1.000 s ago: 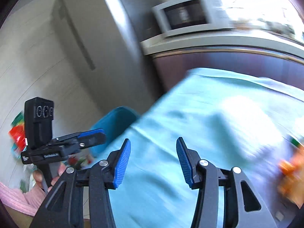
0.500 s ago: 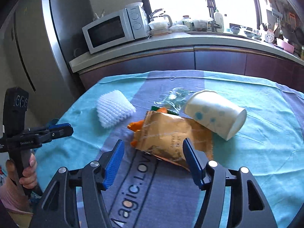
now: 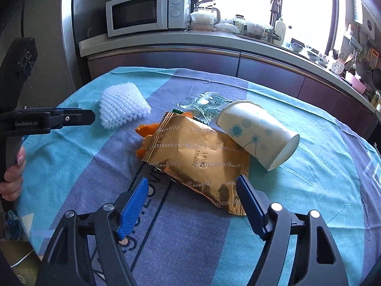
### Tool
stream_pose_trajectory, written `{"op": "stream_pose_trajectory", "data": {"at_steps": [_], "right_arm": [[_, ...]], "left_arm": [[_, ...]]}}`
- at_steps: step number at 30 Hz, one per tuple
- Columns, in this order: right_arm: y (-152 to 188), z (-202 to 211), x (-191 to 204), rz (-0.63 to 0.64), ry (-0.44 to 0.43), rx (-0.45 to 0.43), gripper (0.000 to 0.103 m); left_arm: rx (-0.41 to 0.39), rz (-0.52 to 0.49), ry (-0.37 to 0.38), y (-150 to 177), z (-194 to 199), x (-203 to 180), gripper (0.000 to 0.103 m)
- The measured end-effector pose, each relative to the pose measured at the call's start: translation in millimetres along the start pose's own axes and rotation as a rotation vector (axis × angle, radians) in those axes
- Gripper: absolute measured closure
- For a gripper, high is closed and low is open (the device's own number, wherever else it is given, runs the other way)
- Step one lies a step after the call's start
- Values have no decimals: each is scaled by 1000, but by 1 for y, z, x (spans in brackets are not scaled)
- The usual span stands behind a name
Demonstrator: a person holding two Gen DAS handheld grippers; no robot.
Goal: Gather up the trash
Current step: 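Move both open tools back over the trash on the table, then grasp the gold snack wrapper with the right tool while the left tool grasps the white foam net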
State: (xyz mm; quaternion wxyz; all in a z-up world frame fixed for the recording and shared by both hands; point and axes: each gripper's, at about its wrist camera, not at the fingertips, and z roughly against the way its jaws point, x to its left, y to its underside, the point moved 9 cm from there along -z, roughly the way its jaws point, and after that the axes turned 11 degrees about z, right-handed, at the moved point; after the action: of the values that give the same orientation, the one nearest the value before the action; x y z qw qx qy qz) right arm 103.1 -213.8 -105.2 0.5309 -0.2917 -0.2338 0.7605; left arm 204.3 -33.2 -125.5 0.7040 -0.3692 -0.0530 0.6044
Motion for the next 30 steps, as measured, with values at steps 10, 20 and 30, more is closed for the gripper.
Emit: {"op": "stream_pose_trajectory", "data": {"at_steps": [10,20,30], "right_arm": [[-3,-9,5,43,-10,41,62],[1,5,-2,-25,-86,-16,97],[1,34,-15,-158,-195,-111,99]], "left_arm": [[42,-22,-62,-2,-22,-4,42],[42,-9,-71,-5,-25,0,73],[31,34,-19,-1,-13,6,89]]}}
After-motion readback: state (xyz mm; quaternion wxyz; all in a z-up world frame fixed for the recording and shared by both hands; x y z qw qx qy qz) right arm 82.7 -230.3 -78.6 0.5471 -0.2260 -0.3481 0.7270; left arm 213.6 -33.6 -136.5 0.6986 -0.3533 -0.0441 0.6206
